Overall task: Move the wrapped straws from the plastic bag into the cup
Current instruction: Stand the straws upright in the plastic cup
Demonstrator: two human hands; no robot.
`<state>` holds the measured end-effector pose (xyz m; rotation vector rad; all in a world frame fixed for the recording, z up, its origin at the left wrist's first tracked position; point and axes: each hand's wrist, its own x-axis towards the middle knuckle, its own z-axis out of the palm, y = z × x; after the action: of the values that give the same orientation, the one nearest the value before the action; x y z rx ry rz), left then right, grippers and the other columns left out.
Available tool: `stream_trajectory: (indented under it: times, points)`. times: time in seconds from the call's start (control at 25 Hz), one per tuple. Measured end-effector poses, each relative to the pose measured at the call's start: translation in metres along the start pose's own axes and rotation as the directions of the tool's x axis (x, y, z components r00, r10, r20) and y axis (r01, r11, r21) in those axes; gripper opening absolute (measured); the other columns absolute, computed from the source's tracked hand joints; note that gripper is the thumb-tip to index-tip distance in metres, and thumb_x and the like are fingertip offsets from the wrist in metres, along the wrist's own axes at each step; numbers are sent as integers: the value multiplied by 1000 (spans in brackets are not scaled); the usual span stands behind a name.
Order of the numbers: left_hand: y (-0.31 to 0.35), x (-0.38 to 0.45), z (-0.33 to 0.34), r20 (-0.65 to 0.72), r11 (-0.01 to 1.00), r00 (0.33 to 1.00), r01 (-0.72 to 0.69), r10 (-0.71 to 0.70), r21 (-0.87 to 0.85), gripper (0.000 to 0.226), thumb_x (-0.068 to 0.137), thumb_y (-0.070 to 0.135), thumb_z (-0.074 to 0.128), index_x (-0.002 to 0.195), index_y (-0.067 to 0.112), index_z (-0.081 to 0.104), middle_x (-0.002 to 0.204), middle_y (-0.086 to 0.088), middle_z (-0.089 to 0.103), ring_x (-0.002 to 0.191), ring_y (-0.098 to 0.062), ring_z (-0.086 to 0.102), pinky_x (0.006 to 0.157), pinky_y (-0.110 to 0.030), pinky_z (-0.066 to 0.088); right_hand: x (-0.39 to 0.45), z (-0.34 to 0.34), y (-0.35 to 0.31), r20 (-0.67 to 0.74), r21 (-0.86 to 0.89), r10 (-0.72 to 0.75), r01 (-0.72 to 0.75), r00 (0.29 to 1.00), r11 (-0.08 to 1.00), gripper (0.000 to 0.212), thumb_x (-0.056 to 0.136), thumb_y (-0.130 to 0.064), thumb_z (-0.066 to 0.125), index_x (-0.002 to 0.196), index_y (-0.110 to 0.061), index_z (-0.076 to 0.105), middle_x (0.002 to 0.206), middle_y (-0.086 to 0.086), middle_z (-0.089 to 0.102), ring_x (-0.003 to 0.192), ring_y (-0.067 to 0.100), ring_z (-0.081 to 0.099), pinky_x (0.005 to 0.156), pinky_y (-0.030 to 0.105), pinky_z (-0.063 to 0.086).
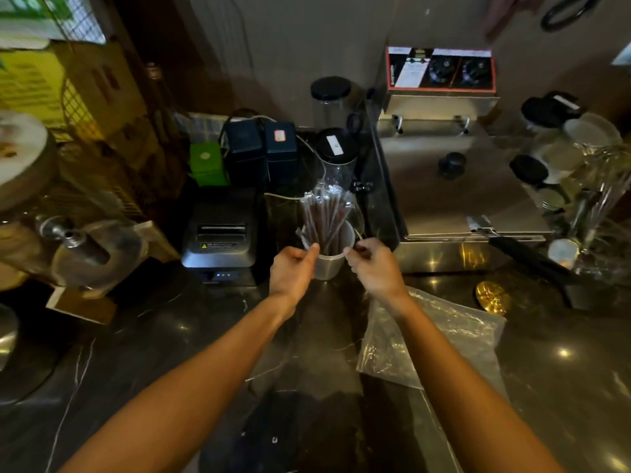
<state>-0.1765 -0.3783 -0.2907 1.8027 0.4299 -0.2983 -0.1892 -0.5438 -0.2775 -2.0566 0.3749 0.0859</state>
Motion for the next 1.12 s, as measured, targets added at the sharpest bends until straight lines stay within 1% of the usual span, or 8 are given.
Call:
stream_trajectory:
  times: [0.12, 0.24, 0.4, 0.52, 0.6, 0.84, 1.0, 1.12]
  points:
    - [3, 5, -1, 4, 991, 1000, 17, -17, -130, 26, 96, 32, 70, 111, 12, 63, 100, -8, 75, 80, -12, 75, 74, -28, 62, 10, 12, -9, 0, 165, 115, -114, 993, 980, 11, 101, -31, 65, 100, -20, 64, 79, 2, 70, 71, 15, 67, 78, 43, 60]
    - [5, 5, -4, 18, 983, 1000, 24, -21, -184, 29, 96, 20, 71, 119, 6, 60, 98, -10, 74, 83, -14, 74, 78, -28, 62, 10, 16, -14, -10, 198, 122, -118, 992, 973, 17, 102, -23, 64, 88, -30, 58, 73, 0, 68, 64, 11, 63, 67, 30, 57]
    - [5, -11, -11, 32, 976, 999, 25, -19, -216, 24, 96, 15, 70, 115, 3, 61, 86, -8, 73, 81, -17, 72, 82, -33, 61, -1, 12, -17, 7, 170, 108, -108, 994, 980, 21, 102, -18, 62, 86, -31, 59, 74, 0, 67, 65, 8, 63, 63, 25, 54]
    - [-3, -32, -19, 64, 970, 998, 30, -15, -242, 21, 96, 15, 71, 111, 3, 62, 84, -10, 72, 82, -18, 72, 83, -35, 61, -21, 10, -14, 22, 143, 84, -87, 996, 986, 18, 101, -16, 63, 88, -30, 61, 75, 1, 68, 67, 10, 63, 70, 32, 56]
    - [-14, -49, -26, 92, 966, 996, 36, -12, -258, 20, 96, 17, 71, 108, 2, 63, 82, -10, 71, 80, -18, 71, 80, -33, 61, -39, 8, -7, 40, 135, 62, -67, 997, 989, 17, 99, -14, 64, 89, -28, 62, 75, 2, 68, 67, 12, 64, 72, 37, 56]
    - [-64, -87, -36, 124, 983, 992, -5, 29, -185, 20, 97, 28, 70, 84, 14, 66, 69, 1, 75, 68, -9, 71, 62, -18, 56, -93, 3, 25, 84, 131, 87, -98, 993, 987, 17, 97, -10, 66, 91, -26, 64, 65, -2, 67, 52, 0, 60, 58, 28, 50]
    - [-80, -101, -40, 60, 989, 991, -115, 121, -97, 19, 92, 29, 76, 80, 20, 65, 67, 1, 72, 65, -9, 69, 66, -26, 53, -114, 8, 39, 132, 200, 126, -151, 983, 968, 10, 100, -11, 67, 106, -16, 62, 66, 3, 66, 55, 13, 59, 60, 38, 52]
    - [-71, -98, -47, -16, 970, 971, -239, 239, -37, 16, 89, 22, 80, 91, 21, 64, 74, -9, 69, 64, -9, 66, 64, -21, 55, -112, 5, 35, 94, 93, 90, -99, 992, 991, 27, 96, -26, 73, 115, -12, 60, 75, -2, 65, 62, 8, 59, 57, 24, 48]
